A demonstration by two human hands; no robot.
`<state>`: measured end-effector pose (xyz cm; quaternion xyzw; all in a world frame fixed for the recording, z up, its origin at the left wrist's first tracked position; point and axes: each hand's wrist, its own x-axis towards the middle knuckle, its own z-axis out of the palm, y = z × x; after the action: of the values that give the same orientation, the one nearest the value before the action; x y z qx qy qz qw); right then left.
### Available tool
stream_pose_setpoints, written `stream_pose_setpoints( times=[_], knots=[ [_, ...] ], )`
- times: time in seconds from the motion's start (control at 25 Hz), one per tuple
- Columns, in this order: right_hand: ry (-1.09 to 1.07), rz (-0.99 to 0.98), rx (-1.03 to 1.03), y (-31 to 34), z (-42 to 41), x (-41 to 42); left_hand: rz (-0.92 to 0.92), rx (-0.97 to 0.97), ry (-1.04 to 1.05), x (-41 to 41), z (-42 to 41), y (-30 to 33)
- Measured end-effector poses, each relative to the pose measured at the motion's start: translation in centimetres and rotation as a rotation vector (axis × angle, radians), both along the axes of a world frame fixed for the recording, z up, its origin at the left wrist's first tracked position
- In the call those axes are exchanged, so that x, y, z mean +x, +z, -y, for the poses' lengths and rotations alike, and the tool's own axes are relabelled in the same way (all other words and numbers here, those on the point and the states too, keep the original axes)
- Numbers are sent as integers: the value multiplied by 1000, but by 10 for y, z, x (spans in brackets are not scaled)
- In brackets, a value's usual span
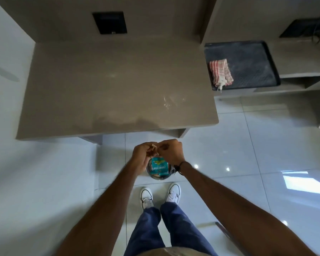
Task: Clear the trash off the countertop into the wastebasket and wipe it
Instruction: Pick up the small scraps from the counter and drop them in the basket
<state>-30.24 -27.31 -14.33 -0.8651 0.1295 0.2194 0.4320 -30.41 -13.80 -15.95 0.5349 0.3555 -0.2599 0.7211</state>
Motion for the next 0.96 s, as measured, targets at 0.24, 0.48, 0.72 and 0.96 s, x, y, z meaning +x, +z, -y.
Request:
stream_pose_setpoints(
  times=[0.24, 0.48, 0.72, 0.96],
  knots=[
    [-21, -69, -73, -100, -12, -31, -268, -35, 169, -16, 23, -130],
    [-389, -378, -14, -251, 10, -47, -455, 8, 194, -29, 29, -272],
    [-680, -428, 161, -243, 31, -78, -421, 353, -131, -61, 21, -259],
    [-615, -292, 141, -88, 40, -70, -67, 549, -462, -60, 24, -92]
  ],
)
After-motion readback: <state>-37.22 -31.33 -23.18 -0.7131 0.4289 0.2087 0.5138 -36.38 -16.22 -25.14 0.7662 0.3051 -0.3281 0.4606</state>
